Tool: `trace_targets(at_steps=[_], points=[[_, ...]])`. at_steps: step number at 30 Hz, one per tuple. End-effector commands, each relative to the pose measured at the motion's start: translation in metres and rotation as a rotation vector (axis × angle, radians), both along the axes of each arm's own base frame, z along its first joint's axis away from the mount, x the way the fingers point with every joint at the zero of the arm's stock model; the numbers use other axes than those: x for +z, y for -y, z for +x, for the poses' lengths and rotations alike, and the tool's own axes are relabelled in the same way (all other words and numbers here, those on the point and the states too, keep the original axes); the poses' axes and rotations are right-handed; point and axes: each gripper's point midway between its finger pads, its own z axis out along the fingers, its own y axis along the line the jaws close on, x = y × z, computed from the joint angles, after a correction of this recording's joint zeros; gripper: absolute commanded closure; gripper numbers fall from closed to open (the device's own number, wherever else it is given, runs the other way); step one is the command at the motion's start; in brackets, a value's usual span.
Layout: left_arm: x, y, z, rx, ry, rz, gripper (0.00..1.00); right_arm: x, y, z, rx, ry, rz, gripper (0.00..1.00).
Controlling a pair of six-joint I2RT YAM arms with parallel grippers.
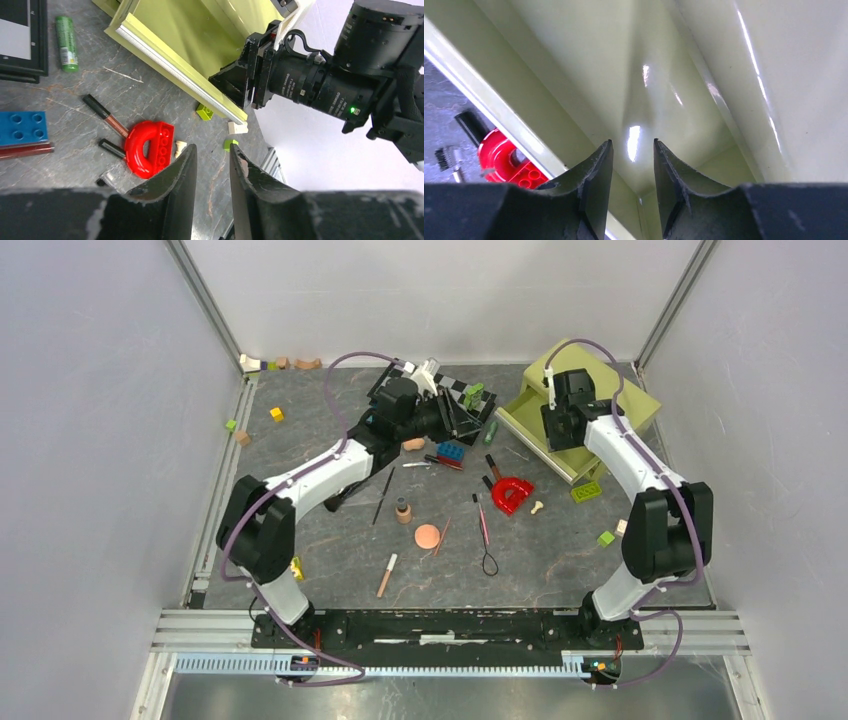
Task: Organize the makeup
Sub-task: Open the drawer in the storage box, then pick up the makeup from the center of the board.
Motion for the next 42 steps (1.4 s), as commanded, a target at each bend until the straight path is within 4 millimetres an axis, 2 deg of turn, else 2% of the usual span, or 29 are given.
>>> trace_targets(at_steps=[1, 5, 8, 15, 18, 21, 26, 28, 32, 37, 42], points=[[0.004, -0.023, -0.013, 0.009, 0.071, 0.123, 0.62, 0.001, -0.027, -0.016, 0.083, -0.037, 0.15, 0.6], [-0.004, -0.036, -0.02, 0.02, 0.065, 0.17, 0.62, -0.001, -0.058, -0.017, 0.174, -0.054, 0.296, 0.62], [-0.01, -0.044, -0.023, 0.026, 0.057, 0.195, 0.62, -0.003, -0.073, -0.018, 0.222, -0.066, 0.36, 0.63], [-0.024, -0.062, -0.023, 0.047, 0.023, 0.238, 0.62, -0.011, -0.086, -0.022, 0.269, -0.095, 0.377, 0.63], [-0.027, -0.07, -0.024, 0.058, 0.017, 0.255, 0.62, -0.008, -0.083, -0.018, 0.247, -0.079, 0.358, 0.63], [-0.03, -0.08, -0.024, 0.078, 0.018, 0.3, 0.61, 0.007, -0.07, -0.006, 0.196, -0.02, 0.297, 0.62], [-0.03, -0.103, -0.025, 0.131, 0.031, 0.392, 0.57, 0.054, -0.052, 0.014, 0.132, 0.117, 0.216, 0.6], [-0.03, -0.114, -0.027, 0.148, 0.035, 0.438, 0.55, 0.074, -0.045, 0.017, 0.102, 0.18, 0.191, 0.59], [-0.033, -0.141, -0.033, 0.196, 0.03, 0.533, 0.53, 0.099, -0.038, 0.013, 0.085, 0.264, 0.18, 0.58], [-0.047, -0.178, -0.048, 0.248, 0.001, 0.648, 0.52, 0.114, -0.045, 0.002, 0.171, 0.344, 0.206, 0.55], [-0.047, -0.209, -0.064, 0.301, 0.016, 0.716, 0.47, 0.118, -0.069, -0.007, 0.274, 0.353, 0.289, 0.55]])
